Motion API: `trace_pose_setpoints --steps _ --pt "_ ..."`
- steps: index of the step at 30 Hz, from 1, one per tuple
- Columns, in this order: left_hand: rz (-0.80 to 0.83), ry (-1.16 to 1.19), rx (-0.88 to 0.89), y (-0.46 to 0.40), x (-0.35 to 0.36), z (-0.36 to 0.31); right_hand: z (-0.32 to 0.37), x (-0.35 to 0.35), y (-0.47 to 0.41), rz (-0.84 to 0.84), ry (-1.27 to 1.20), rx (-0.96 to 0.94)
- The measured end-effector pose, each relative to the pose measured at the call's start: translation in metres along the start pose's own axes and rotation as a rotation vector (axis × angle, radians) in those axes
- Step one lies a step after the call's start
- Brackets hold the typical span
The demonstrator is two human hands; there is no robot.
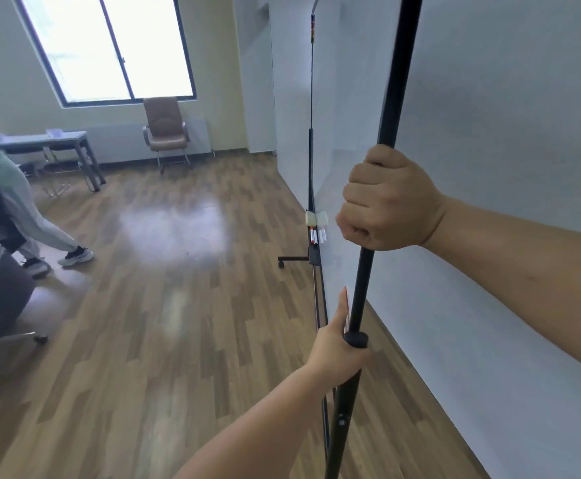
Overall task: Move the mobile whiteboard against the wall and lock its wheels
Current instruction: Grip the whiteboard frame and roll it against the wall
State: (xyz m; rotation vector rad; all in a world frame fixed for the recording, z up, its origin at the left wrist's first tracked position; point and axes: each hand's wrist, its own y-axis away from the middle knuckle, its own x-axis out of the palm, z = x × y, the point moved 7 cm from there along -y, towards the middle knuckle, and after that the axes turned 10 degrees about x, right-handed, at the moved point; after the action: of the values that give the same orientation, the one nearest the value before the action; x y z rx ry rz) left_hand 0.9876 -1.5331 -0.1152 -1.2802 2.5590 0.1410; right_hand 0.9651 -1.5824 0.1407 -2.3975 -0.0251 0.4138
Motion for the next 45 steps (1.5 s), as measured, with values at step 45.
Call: trace_pose_setpoints --steps 45 --pt "-0.096 0.012 -0.008 -0.799 -0.382 0.153 -0.366 0.819 0.035 -0.111 -0.043 0.044"
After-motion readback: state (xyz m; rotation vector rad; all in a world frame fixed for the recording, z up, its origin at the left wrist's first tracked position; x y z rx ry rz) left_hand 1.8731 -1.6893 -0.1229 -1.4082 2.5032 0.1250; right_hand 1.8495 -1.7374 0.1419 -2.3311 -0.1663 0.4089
